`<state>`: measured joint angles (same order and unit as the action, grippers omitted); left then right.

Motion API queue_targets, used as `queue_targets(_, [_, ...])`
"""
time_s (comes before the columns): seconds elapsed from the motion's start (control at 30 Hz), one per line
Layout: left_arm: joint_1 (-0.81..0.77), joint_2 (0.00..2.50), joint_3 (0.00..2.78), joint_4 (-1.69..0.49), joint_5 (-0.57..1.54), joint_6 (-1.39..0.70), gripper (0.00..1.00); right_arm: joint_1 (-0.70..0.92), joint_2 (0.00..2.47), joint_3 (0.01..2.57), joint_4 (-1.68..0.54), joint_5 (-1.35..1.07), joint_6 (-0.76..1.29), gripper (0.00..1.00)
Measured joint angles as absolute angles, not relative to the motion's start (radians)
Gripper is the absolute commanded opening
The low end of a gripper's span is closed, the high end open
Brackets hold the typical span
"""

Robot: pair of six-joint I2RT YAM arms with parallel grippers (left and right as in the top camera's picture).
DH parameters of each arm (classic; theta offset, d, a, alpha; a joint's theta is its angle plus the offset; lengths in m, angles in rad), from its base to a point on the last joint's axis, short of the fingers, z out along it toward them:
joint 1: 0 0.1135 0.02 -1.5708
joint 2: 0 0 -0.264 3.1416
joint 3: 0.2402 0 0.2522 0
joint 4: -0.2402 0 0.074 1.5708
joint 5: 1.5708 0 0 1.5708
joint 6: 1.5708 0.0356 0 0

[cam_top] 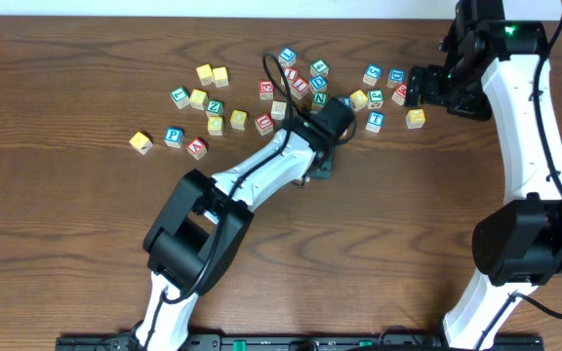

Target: Spell out ROBOT

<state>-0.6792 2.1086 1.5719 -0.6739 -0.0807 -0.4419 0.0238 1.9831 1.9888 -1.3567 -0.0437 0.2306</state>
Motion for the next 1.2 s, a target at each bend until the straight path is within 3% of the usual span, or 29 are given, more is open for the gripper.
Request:
queue_targets(0.33, [-0.445, 1.866, 1.668, -0.713, -0.082, -0.262, 0.45, 0.024, 1.983, 1.989, -1.357, -0.044, 0.231, 0.99])
queue_targets(0.6, [-0.234, 1.995, 1.672, -0.674, -0.030, -0.117, 0.50, 0.024, 1.983, 1.989, -1.357, -0.044, 0.231, 0.99])
queue_targets(0.8, [-0.216, 2.103, 1.670, -0.591, 0.028, -0.047, 0.63, 0.024, 1.983, 1.989, -1.357, -0.044, 0.231, 0.99])
queue_targets(1.2, [-0.234, 2.173, 1.670, -0.540, 0.050, -0.017, 0.64, 0.024, 1.983, 1.989, -1.358, -0.044, 0.231, 0.99])
